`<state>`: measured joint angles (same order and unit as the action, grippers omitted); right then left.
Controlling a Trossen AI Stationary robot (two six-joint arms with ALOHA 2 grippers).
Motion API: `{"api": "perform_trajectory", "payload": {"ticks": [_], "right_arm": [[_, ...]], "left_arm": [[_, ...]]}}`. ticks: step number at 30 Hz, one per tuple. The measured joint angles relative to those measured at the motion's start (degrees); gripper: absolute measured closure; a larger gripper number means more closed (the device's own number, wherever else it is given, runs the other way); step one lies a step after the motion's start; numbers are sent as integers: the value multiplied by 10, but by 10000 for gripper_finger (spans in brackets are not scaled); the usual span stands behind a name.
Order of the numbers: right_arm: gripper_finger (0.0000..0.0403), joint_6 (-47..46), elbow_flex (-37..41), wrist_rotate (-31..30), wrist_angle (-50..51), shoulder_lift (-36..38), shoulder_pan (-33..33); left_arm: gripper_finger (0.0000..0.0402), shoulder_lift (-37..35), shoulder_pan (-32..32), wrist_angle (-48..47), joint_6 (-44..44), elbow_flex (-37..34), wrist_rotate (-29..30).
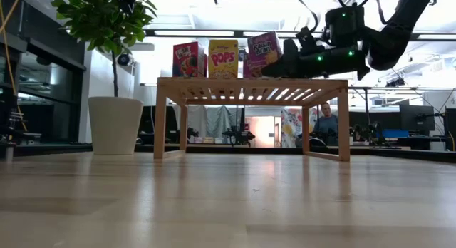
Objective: Stack cereal on shelf
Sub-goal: Align the violet cereal box with the other violet cereal box on the shelf
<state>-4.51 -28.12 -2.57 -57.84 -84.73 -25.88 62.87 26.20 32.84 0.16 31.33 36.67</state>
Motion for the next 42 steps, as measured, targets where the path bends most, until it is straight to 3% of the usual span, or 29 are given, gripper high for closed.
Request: {"api": "perform_trajectory", "payload": {"ticks": [8, 15, 24, 31, 36, 42], "right_arm": [[225, -11, -3, 1, 14, 0, 0], [200, 1, -63, 1, 114, 0, 3], [198, 22, -97, -6, 174, 0, 4], [209, 95, -97, -8, 193, 0, 0], [214, 90, -101, -9, 200, 0, -11], [214, 82, -145, 1, 281, 0, -19]], "left_arm": [[208, 0, 0, 0, 0, 0, 0], [208, 0, 0, 0, 0, 0, 0], [208, 0, 0, -15, -2, 0, 0], [208, 0, 0, -15, -5, 0, 0], [208, 0, 0, -15, -5, 0, 0], [208, 0, 0, -15, -5, 0, 0]]}}
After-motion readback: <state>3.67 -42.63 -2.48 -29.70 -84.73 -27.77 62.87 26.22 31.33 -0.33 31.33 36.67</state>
